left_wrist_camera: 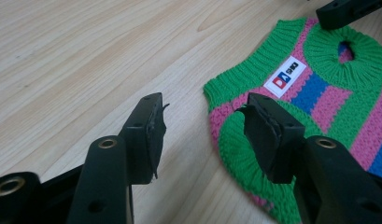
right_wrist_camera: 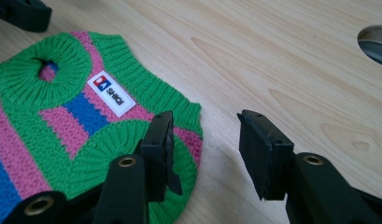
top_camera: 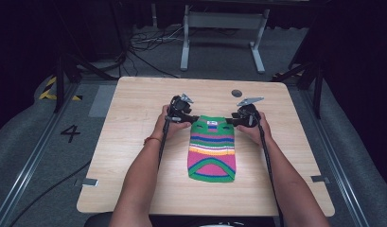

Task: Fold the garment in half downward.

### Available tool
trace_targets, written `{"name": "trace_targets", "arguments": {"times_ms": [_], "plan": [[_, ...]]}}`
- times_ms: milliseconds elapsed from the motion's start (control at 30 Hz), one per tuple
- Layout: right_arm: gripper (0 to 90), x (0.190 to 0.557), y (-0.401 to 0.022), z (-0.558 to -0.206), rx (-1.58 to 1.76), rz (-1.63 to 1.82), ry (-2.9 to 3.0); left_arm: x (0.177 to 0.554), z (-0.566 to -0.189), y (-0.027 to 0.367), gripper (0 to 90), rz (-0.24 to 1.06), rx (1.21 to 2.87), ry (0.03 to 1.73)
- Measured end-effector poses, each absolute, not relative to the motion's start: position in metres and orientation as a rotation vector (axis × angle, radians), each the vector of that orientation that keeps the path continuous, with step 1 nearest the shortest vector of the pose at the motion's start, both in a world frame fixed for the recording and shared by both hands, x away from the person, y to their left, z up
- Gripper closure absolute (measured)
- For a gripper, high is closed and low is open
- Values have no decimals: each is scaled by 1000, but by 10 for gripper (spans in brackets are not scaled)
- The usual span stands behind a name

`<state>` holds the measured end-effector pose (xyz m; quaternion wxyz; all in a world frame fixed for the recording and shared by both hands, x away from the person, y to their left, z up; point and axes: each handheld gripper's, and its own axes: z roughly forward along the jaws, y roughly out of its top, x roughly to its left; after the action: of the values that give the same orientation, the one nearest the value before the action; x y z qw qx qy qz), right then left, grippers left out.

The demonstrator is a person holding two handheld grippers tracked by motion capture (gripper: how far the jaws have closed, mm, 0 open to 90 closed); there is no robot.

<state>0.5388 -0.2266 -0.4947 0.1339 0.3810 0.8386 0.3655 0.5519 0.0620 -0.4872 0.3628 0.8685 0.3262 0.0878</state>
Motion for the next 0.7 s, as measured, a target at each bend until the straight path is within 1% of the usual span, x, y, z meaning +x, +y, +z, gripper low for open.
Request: {"name": "trace_targets", "arguments": {"times_ms": [133,267,300,333,400,533,600,633,700], "plan": [[564,542,-224,-502,1129,1067,2434,555,-500,53,489,187,2248,840],[567,543,-225,-505,1151,1094,2430,554,-503,48,492,187,2245,829],[567,544,-226,-506,1165,1114,2427,552,-503,47,500,182,2261,809],[576,543,-227,-506,1171,1120,2432,551,-502,47,529,168,2275,792],[619,542,-225,-504,1137,1087,2462,548,-500,47,555,154,2293,775],[735,537,-220,-502,1101,1079,2512,542,-499,50,615,137,2297,763],[749,536,-219,-502,1100,1079,2519,541,-500,51,622,132,2293,763],[775,534,-219,-502,1092,1086,2530,540,-500,53,642,122,2279,771],[802,534,-219,-501,1089,1087,2539,541,-501,54,639,131,2269,791]]}}
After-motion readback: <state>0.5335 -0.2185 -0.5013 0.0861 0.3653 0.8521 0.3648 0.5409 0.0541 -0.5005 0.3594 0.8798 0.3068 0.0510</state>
